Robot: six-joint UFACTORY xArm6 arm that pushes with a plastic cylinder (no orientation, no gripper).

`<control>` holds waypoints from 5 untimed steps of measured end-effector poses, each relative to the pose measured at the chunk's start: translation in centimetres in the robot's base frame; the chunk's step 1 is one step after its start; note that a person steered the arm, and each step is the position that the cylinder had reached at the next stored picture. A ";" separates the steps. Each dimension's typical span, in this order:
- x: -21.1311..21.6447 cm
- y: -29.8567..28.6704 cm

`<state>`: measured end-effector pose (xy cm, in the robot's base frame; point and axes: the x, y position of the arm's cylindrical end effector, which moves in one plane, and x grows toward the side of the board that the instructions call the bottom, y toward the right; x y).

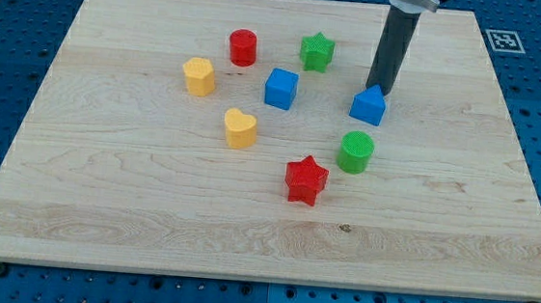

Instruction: Move the blue triangle closer to the green circle

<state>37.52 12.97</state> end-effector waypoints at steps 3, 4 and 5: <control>0.1 -0.7; 0.1 -1.3; 0.8 -1.5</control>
<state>38.31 11.43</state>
